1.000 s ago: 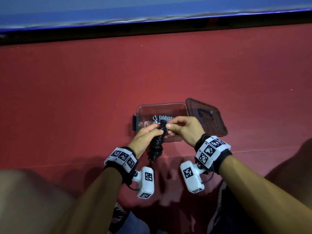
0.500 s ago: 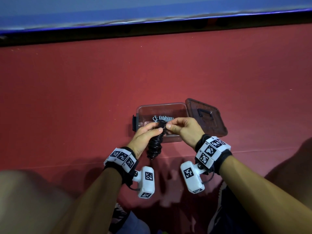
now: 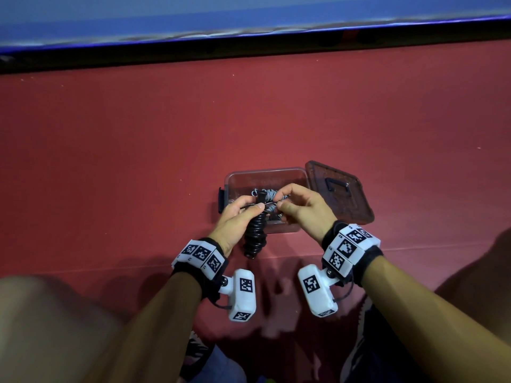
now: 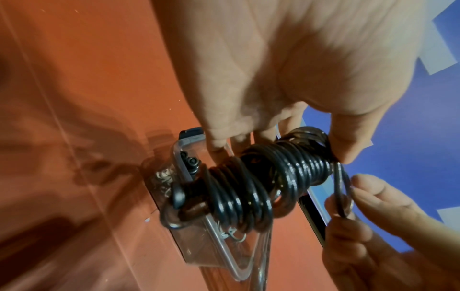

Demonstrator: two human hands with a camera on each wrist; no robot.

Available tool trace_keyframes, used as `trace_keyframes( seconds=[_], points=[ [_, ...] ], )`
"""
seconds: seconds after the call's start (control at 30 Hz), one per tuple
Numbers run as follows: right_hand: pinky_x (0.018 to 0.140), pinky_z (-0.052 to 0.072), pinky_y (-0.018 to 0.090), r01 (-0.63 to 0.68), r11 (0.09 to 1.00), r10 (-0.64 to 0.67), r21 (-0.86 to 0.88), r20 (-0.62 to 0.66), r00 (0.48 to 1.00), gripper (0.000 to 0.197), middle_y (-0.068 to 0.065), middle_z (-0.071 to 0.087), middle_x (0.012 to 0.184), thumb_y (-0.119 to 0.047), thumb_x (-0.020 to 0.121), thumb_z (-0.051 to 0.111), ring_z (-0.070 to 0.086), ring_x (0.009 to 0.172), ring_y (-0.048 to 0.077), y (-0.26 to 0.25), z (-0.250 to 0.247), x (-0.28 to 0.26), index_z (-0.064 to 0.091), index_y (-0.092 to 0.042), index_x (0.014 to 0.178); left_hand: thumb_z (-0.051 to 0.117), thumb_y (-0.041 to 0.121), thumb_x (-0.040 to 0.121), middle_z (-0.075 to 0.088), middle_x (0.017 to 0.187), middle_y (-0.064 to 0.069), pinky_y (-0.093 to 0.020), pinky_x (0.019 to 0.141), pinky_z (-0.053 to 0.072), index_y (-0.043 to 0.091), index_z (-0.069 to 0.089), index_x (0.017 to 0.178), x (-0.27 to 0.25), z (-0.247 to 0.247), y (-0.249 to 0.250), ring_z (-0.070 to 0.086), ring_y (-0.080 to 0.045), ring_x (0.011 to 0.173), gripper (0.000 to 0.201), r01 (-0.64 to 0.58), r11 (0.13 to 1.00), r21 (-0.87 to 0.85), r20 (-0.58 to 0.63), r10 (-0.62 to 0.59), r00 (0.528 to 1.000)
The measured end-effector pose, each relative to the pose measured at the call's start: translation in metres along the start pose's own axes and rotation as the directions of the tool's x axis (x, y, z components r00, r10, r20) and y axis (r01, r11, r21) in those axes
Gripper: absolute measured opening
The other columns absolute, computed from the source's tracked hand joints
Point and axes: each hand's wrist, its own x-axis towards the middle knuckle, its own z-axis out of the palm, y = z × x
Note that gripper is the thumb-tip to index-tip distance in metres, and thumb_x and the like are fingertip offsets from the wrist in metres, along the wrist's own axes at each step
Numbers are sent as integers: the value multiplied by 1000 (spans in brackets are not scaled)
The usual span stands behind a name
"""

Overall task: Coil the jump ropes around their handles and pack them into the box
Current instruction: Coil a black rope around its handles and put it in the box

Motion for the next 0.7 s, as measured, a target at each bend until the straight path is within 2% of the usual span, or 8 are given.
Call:
trace_keyframes(
  seconds=[0.13, 0.2, 0.27, 0.33, 0.47, 0.57, 0.6, 0.7],
  points=[
    [59, 47, 21, 12, 1000, -12, -9, -5, 1000, 17, 14, 54, 74, 5, 85, 72, 49, 60, 15, 1, 0, 1, 69, -12, 83, 74, 43, 85, 75, 114, -10, -46, 111, 46, 14, 71, 116, -1, -1, -1, 68, -25, 113, 43, 25, 1000, 10, 21, -25, 999],
    [58, 47, 20, 5, 1000, -4, 5, -6, 1000, 17, 14, 54, 75, 6, 84, 72, 49, 59, 14, 2, -1, 2, 69, -10, 84, 73, 26, 92, 76, 109, -10, -33, 101, 51, 12, 69, 116, -3, -1, 0, 72, -20, 105, 29, 45, 999, 14, 50, -45, 998],
    [59, 48, 20, -1, 1000, 1, 3, 2, 1000, 17, 16, 52, 76, 5, 84, 73, 51, 61, 18, 3, -1, 3, 68, -11, 85, 72, 6, 89, 76, 106, -10, -24, 92, 55, 13, 66, 114, -4, 0, 2, 73, -16, 97, 27, 35, 998, 48, 79, -39, 996],
    [60, 51, 20, 6, 1000, -6, 5, 2, 1000, 17, 15, 49, 76, 6, 85, 72, 54, 59, 16, 2, 0, 2, 68, -11, 85, 74, -2, 86, 76, 106, -13, -26, 90, 57, 11, 66, 115, -1, -1, 1, 74, -19, 96, 32, 14, 996, 90, 60, -20, 998],
    [58, 51, 19, 16, 1000, -15, 15, -7, 1000, 16, 11, 46, 71, 8, 87, 68, 56, 52, 9, 0, 1, 2, 67, -8, 86, 75, 5, 88, 76, 105, -16, -40, 88, 60, 3, 61, 121, 2, -2, -4, 74, -32, 100, 35, 52, 994, 95, -34, -49, 998],
    [57, 51, 18, 18, 1000, -18, -15, -1, 1000, 16, 12, 46, 72, 8, 87, 68, 56, 52, 9, -1, 0, 1, 67, -8, 87, 73, 6, 90, 77, 94, -12, -30, 70, 60, 5, 63, 112, 1, -3, -4, 76, -20, 83, 24, 54, 993, 103, -63, -47, 997],
    [57, 50, 18, 20, 999, -19, -27, 2, 1000, 16, 13, 46, 73, 8, 87, 68, 56, 52, 9, -1, 0, 0, 67, -7, 89, 73, 6, 90, 77, 92, -12, -30, 71, 60, 6, 64, 110, 2, -4, -3, 75, -17, 80, 22, 52, 993, 109, -78, -44, 996],
    [58, 51, 20, 25, 999, -25, -36, 5, 1000, 20, 14, 49, 71, 8, 87, 68, 57, 52, 10, -1, 1, 0, 67, -10, 96, 75, 8, 89, 77, 98, -14, -40, 91, 59, 5, 63, 112, 4, -6, -2, 75, -20, 89, 26, 57, 991, 124, -105, -44, 994]
  ],
)
